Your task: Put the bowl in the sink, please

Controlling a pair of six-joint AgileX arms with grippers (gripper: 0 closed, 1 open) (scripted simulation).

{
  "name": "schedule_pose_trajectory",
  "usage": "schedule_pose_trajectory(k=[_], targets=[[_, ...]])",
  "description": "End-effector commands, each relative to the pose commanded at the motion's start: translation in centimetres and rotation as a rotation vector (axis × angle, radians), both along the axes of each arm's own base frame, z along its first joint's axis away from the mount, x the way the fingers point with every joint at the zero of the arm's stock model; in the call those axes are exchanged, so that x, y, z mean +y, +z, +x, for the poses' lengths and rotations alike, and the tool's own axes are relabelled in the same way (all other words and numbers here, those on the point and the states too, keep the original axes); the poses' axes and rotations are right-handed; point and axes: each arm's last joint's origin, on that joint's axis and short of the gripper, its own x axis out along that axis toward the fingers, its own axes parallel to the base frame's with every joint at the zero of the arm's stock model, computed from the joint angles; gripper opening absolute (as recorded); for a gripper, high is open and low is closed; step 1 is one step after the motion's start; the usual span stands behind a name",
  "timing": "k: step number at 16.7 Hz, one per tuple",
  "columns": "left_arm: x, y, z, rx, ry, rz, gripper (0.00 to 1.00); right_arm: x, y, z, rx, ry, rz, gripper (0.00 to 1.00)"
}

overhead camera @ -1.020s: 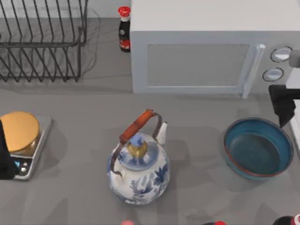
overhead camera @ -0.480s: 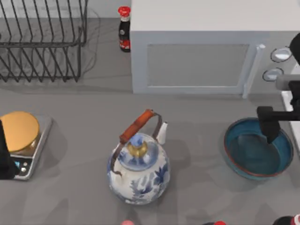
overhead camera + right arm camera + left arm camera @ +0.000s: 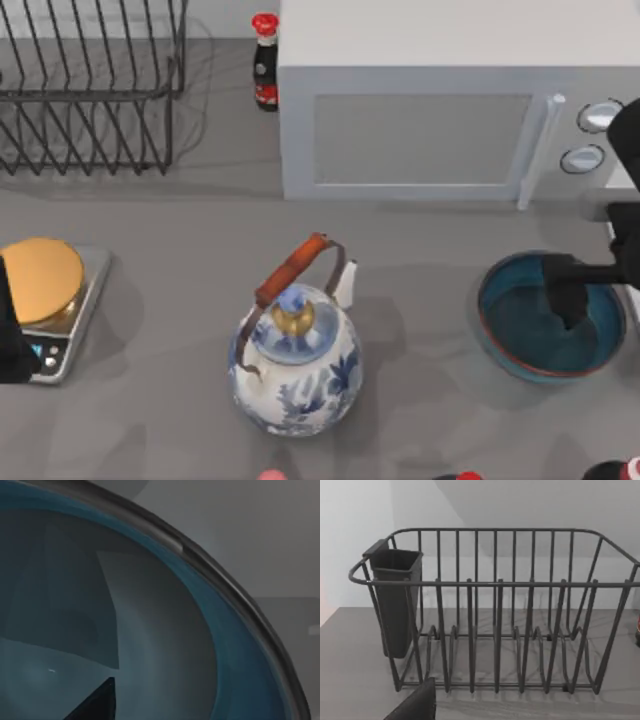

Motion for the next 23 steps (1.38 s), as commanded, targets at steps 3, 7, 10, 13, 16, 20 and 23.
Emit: schedule_pose_trajectory(k=[3, 7, 10, 13, 16, 20, 23], targets=[[0.0, 0.0, 0.0, 0.0, 0.0, 0.0, 1.0, 0.0, 0.0, 0.0, 0.0, 0.0, 0.0, 0.77], [0.0, 0.0, 0.0, 0.0, 0.0, 0.0, 1.0, 0.0, 0.0, 0.0, 0.0, 0.0, 0.0, 0.47], [0.0, 0.0, 0.0, 0.0, 0.0, 0.0, 1.0, 0.0, 0.0, 0.0, 0.0, 0.0, 0.0, 0.25], [0.0, 0.0, 0.0, 0.0, 0.0, 0.0, 1.0, 0.0, 0.0, 0.0, 0.0, 0.0, 0.0, 0.02], [0.0, 0.0, 0.0, 0.0, 0.0, 0.0, 1.0, 0.0, 0.0, 0.0, 0.0, 0.0, 0.0, 0.0], [0.0, 0.0, 0.0, 0.0, 0.0, 0.0, 1.0, 0.0, 0.0, 0.0, 0.0, 0.0, 0.0, 0.0], [0.0, 0.0, 0.0, 0.0, 0.0, 0.0, 1.0, -0.02, 0.12, 0.03, -0.002, 0.0, 0.0, 0.0]])
